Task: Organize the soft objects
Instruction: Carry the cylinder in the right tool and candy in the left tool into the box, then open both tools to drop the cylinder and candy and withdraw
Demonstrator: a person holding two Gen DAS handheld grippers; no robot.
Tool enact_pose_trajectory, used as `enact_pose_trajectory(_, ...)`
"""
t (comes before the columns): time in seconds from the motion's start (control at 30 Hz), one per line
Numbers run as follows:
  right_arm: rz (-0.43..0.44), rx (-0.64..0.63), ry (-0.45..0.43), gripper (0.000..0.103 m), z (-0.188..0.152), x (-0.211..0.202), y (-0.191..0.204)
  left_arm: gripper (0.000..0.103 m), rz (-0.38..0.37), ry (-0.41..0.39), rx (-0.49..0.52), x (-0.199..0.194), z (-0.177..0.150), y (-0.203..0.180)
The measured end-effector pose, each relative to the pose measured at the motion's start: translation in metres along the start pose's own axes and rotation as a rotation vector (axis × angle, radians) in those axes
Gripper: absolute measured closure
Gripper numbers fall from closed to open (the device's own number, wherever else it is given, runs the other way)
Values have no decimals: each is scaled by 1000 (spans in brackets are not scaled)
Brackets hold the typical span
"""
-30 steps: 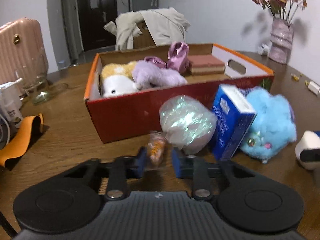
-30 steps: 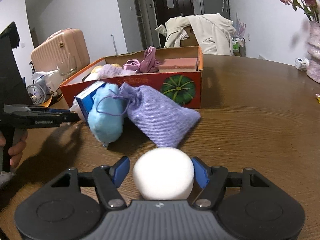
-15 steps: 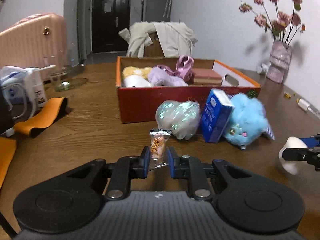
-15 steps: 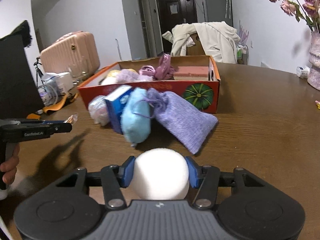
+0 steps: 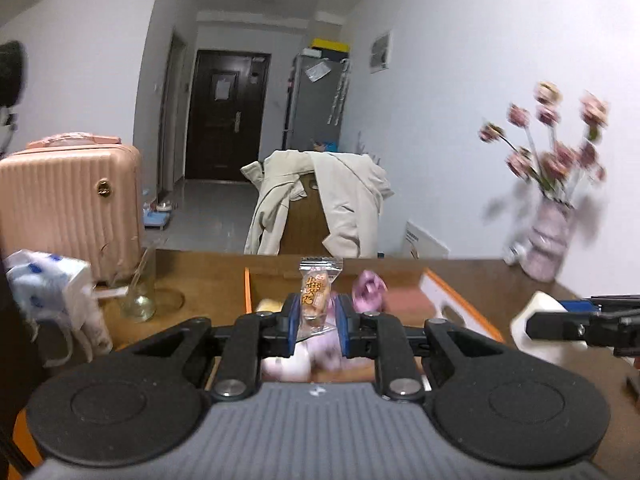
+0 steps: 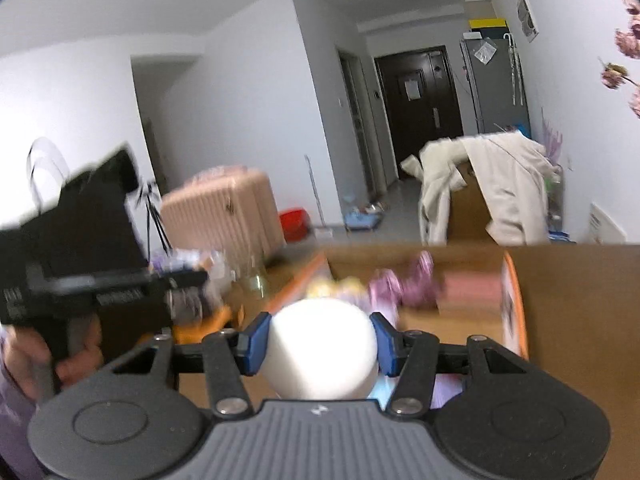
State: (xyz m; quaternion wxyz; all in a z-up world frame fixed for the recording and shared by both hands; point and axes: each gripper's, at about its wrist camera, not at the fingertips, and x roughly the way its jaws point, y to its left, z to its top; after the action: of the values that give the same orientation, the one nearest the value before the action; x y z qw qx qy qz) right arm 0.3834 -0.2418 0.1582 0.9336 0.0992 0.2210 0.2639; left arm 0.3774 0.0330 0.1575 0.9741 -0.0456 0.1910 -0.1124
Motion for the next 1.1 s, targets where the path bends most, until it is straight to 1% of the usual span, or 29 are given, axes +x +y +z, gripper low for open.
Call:
enact_pose_trajectory(0.07, 16, 62, 8, 51, 31, 37, -11, 83, 30, 23, -44, 37, 24, 8)
enact_pose_trajectory(0.1, -1, 86, 13, 51, 46, 61, -16, 83, 37, 37, -46, 55, 34, 11)
enact_pose_trajectory(0.17, -16, 114, 51, 51, 68, 106, -25, 83, 58, 53, -34, 92, 48, 14)
enact_pose_trajectory(0.23, -45, 122, 88, 50, 81, 151, -32, 83, 58, 87, -20, 130, 57, 18)
enact_pose_trajectory(0.27, -71, 115, 99, 50, 85, 172, -35, 83, 50, 112, -40, 150, 60, 23)
enact_pose_trajectory(0.33, -125, 115, 122, 50, 88, 214, -46, 83, 40, 149, -68, 182, 59, 30)
enact_pose_trajectory(0.4, -154, 153, 148, 50, 86, 249, -60, 83, 79, 169, -50, 212, 52, 35)
enact_pose_trajectory(0.43, -157, 172, 163, 50, 81, 263, -66, 83, 92, 185, -45, 224, 47, 39)
enact_pose_trajectory(0.53, -136, 259, 214, 50, 65, 300, -85, 83, 73, 250, -35, 251, 28, 47)
enact_pose_trajectory(0.63, -111, 325, 281, 50, 47, 324, -94, 83, 68, 315, 36, 265, 11, 47)
enact_pose_trajectory(0.67, -102, 330, 307, 50, 41, 332, -95, 83, 60, 340, 50, 268, 5, 46)
enact_pose_trajectory(0.7, -95, 321, 351, 50, 35, 341, -94, 83, 49, 374, 48, 270, 3, 47)
enact_pose_trajectory(0.73, -93, 309, 380, 50, 31, 346, -92, 83, 39, 389, 38, 270, 3, 49)
enact_pose_trajectory(0.77, -87, 302, 403, 50, 28, 350, -91, 83, 35, 405, 54, 270, 3, 49)
enact_pose_trajectory(0.8, -79, 309, 421, 50, 26, 352, -91, 83, 29, 429, 93, 270, 2, 46)
enact_pose_trajectory(0.83, -72, 319, 445, 50, 25, 353, -91, 80, 36, 436, 137, 268, 1, 42)
enact_pose_trajectory(0.87, -65, 321, 466, 50, 25, 354, -91, 74, 51, 435, 169, 266, -2, 40)
enact_pose_trajectory(0.9, -67, 328, 475, 50, 26, 355, -92, 72, 59, 429, 201, 264, -4, 37)
enact_pose_trajectory(0.97, -73, 353, 484, 47, 27, 355, -93, 68, 49, 418, 247, 263, -6, 35)
enact_pose_trajectory(1.0, -68, 343, 479, 40, 27, 354, -91, 67, 43, 404, 250, 261, -7, 35)
enact_pose_trajectory(1.03, -59, 327, 465, 33, 29, 353, -89, 56, 42, 387, 255, 260, -7, 35)
enact_pose_trajectory(1.07, -65, 316, 451, 31, 30, 352, -87, 47, 49, 364, 268, 257, -6, 34)
enact_pose_trajectory(1.1, -85, 309, 440, 31, 33, 348, -86, 44, 47, 346, 273, 253, -5, 33)
